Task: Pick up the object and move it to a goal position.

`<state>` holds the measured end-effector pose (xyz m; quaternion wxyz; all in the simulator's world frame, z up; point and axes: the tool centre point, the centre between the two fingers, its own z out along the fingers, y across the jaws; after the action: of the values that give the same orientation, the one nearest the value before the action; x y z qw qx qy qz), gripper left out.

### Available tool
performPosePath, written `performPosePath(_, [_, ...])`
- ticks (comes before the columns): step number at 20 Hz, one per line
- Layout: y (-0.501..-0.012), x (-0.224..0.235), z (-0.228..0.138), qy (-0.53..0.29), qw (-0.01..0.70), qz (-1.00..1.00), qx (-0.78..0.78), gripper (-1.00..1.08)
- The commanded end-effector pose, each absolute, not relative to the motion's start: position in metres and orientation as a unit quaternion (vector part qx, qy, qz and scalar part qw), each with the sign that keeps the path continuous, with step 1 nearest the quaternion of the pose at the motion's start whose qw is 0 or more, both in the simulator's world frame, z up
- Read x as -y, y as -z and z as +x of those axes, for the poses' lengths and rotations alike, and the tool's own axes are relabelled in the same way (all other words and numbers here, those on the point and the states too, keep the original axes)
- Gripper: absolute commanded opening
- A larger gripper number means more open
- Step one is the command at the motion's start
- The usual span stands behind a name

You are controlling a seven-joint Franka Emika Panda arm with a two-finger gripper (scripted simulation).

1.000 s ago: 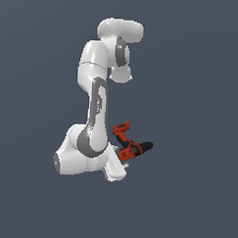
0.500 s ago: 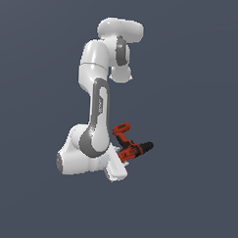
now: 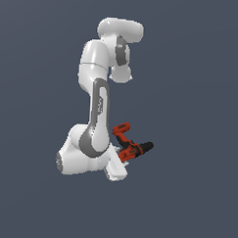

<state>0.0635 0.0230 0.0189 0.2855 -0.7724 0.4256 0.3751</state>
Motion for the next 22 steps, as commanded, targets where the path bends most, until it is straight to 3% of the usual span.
performPosePath(1, [-0.019, -0.02, 0.062, -0.375, 0.285, -0.773, -0.426, -1.0])
performPosePath(9, [-0.021, 0.01, 0.047, -0.375, 0.286, -0.772, -0.426, -1.0])
performPosePath(22, [-0.029, 0.117, -0.006, -0.375, 0.287, -0.771, -0.426, -1.0])
